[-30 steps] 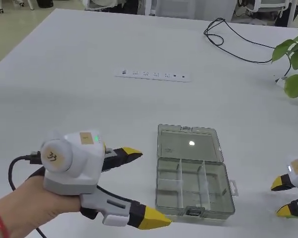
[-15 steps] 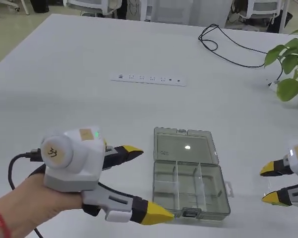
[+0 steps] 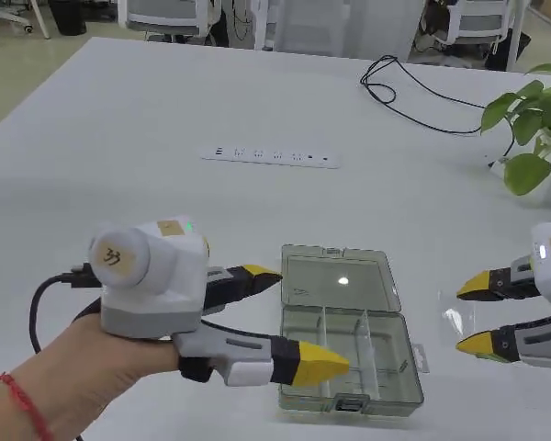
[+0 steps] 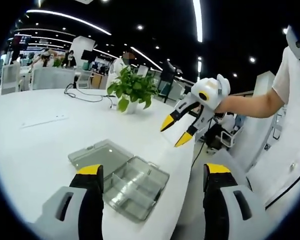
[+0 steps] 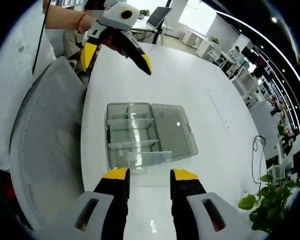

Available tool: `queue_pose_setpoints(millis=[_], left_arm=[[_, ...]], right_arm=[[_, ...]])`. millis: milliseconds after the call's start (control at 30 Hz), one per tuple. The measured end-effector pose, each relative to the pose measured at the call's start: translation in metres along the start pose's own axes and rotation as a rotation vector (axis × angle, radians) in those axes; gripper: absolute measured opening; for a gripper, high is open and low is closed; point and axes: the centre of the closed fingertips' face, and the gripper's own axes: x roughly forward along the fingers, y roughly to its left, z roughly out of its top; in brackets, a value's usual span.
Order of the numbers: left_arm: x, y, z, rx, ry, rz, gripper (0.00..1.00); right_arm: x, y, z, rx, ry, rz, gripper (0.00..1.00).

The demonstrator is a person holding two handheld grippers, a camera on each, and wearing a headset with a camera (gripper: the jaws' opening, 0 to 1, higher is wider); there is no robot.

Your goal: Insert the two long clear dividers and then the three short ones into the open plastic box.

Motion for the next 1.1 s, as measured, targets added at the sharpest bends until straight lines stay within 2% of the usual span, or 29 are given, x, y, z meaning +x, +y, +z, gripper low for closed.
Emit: queue_pose_setpoints(millis=[100,167,300,433,700,833,1100], left_arm=[[0.003,-0.002,0.005,-0.026,-0.007,0.002,0.79],[0.006,-0.003,0.007,-0.09,-0.004,0.003,0.76],[0.012,-0.007,0.01,-0.13,-0.006,-0.013,0.71],[0.018,-0.012,0.015,-0.188,-0.021,-0.024,0.65],[0.032,-0.027,0.016,-0.292,-0.019,-0.059,0.53],[0.036,-0.03,0.02,-0.358,-0.037,-0.071,0.41],[0.044,-0.04,0.013,-0.428,-0.01,-0.096,0.26]], right_arm=[[-0.003,0.0,0.011,0.005,-0.018,-0.015,0.33],[-0.005,0.001,0.019,0.005,-0.031,-0.023,0.33],[-0.008,0.005,0.033,0.005,-0.052,-0.029,0.33],[-0.009,0.01,0.04,-0.008,-0.055,-0.033,0.33],[-0.012,0.016,0.054,-0.041,-0.053,-0.042,0.33],[-0.012,0.02,0.06,-0.067,-0.045,-0.039,0.33],[-0.014,0.027,0.075,-0.091,-0.058,-0.034,0.33]])
